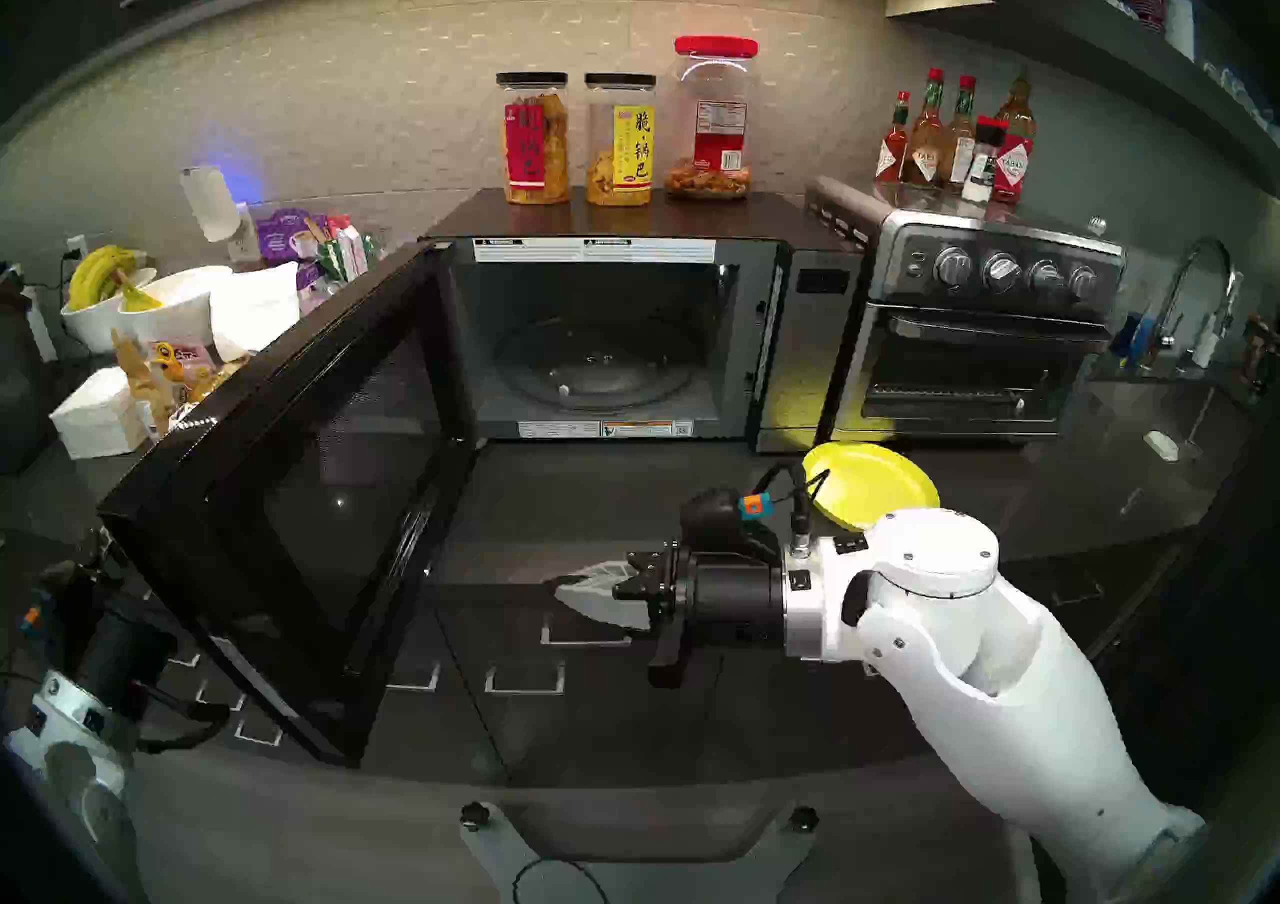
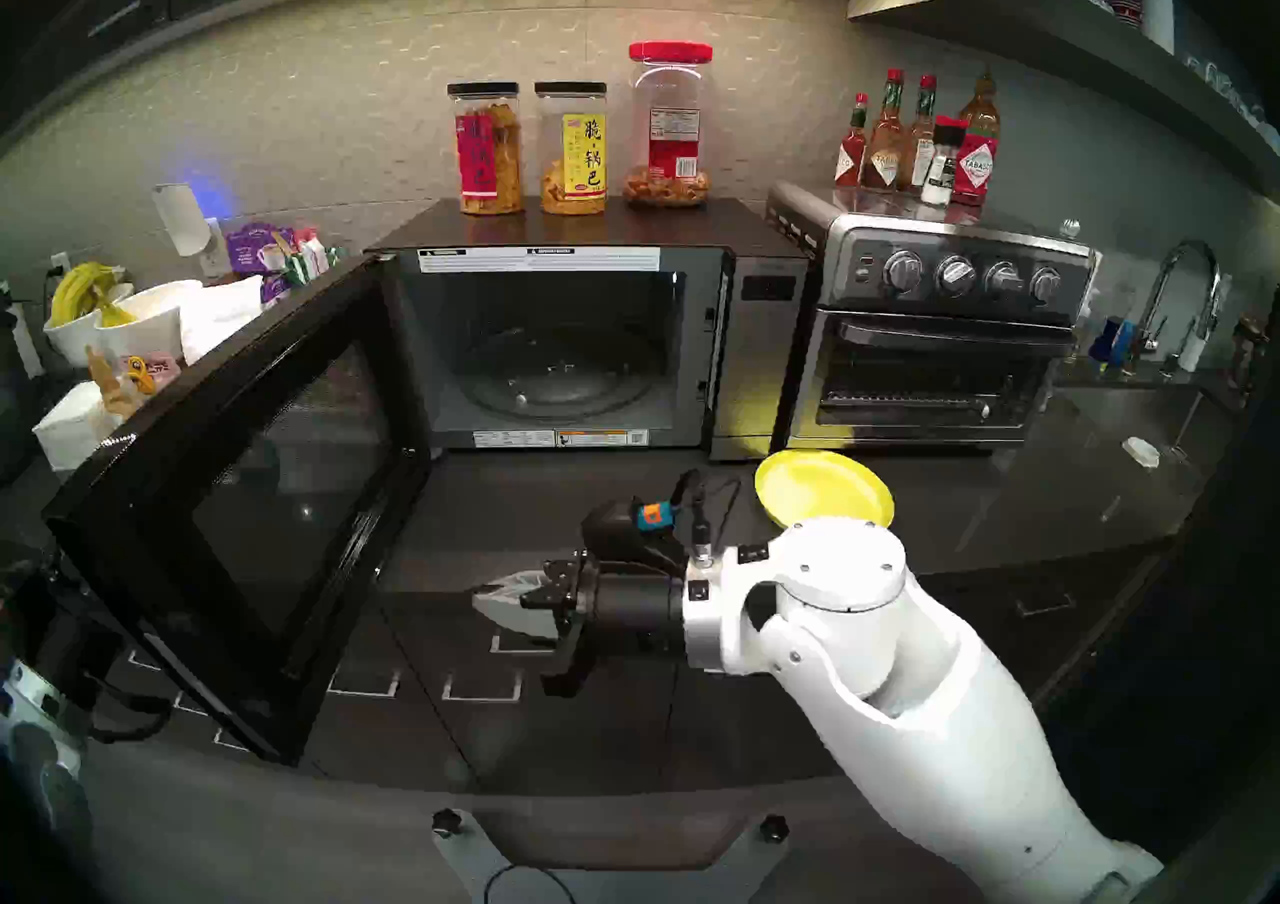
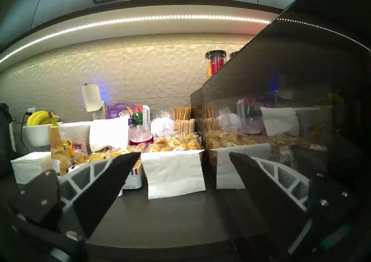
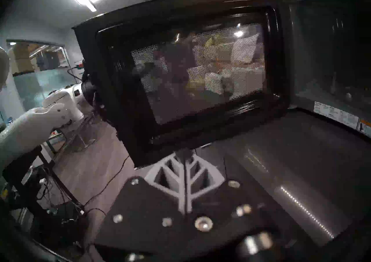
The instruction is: Open the microwave, put the plate inside, and close the door
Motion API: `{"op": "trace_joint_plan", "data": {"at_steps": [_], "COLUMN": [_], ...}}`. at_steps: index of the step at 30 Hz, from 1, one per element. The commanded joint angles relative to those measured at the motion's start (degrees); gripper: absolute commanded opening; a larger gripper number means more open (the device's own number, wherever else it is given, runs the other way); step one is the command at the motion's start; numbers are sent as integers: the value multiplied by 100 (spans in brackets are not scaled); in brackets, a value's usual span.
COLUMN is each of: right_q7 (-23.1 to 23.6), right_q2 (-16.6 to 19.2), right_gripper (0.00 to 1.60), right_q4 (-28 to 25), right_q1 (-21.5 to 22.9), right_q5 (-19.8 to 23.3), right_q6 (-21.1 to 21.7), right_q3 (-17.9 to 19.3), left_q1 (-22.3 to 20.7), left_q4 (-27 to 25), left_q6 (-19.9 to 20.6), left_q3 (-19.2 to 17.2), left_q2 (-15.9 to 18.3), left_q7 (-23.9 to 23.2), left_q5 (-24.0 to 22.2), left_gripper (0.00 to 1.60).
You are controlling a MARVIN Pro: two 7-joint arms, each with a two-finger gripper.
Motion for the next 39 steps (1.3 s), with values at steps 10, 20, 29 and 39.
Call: {"op": "trace_joint_plan", "data": {"at_steps": [10,20,29,39], "right_q7": [4,111,342,492], "right_q2": [45,73,114,138], "right_gripper": [0,0,0,0], "right_q4": [567,1547,2209,2387], "right_q1": [176,611,901,994], "right_q5": [9,17,-17,-25], "right_q6": [-307,-495,-657,-731], "right_q3": [528,976,1073,1095], "left_q1": [-24,-42,-56,-72], "left_q4": [-108,-108,-108,-108], "left_q6": [15,28,40,53], "left_q3": [-23,-26,-30,-35], "left_q2": [-6,-26,-40,-56], "left_q7": [-13,-32,-46,-63], "left_q5": [7,18,25,34], "left_gripper": [160,160,160,160]}}
